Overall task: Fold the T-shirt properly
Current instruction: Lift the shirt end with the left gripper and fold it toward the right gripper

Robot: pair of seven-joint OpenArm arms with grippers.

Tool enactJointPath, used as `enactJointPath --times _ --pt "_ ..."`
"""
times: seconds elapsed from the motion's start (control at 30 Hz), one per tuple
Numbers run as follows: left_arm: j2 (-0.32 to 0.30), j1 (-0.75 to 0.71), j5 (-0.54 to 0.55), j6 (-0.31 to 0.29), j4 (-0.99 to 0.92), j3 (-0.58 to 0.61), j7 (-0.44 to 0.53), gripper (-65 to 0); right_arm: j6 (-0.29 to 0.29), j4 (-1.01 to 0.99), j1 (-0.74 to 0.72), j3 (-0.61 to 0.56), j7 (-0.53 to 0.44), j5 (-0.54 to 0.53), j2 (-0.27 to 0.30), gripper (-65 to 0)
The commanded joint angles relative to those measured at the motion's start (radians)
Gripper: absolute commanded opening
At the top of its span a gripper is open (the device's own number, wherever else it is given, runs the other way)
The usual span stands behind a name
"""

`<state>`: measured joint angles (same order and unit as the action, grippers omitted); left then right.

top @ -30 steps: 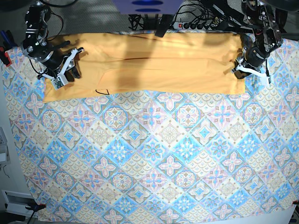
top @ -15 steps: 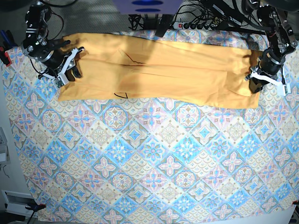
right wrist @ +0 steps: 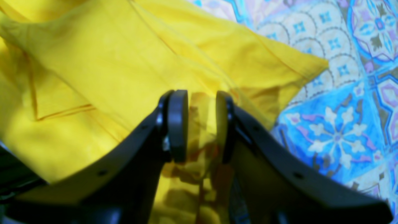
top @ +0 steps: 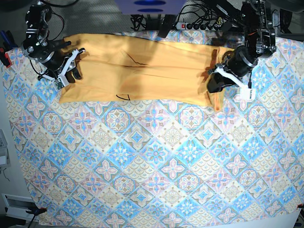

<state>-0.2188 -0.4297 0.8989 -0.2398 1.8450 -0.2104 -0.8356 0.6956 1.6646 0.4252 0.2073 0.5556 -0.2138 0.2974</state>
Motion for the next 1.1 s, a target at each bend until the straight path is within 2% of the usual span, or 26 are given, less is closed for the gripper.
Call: enactJointPath --times 0.0,0.3,0.57,0.8,0.9,1.0,1.07 --pt "0.003 0.002 0.024 -0.011 0.017 0.013 0.014 -65.0 0.003 0.019 -0.002 0.008 -0.019 -0.014 0.013 -50.0" --pt "0.065 0.032 0.022 -0.011 0.018 0.108 0.014 -65.0 0.003 0.019 -0.004 0.008 -0.021 -0.014 0.013 -50.0" --pt "0.074 0.085 0.021 -0.01 0.003 0.22 0.016 -65.0 0.003 0.019 -0.002 0.007 -0.021 -0.014 0.013 -50.0" --pt "0.078 0.091 0.021 -0.01 -0.044 0.234 0.014 -65.0 0.003 0.019 -0.002 0.013 -0.021 -0.014 0.013 -50.0" --pt "0.077 0.088 0.021 -0.01 -0.046 0.236 0.009 -58.3 0.003 0.019 -0.002 0.011 -0.021 -0.014 0.013 -50.0" --pt "0.077 0.093 0.022 -0.014 -0.044 0.233 -0.058 -48.1 0.003 0.019 -0.004 0.008 -0.021 -0.014 0.013 -50.0" --pt "0.077 0.099 0.024 -0.016 -0.034 0.233 -0.083 -43.8 0.003 0.019 -0.004 0.008 -0.021 -0.014 0.013 -50.0"
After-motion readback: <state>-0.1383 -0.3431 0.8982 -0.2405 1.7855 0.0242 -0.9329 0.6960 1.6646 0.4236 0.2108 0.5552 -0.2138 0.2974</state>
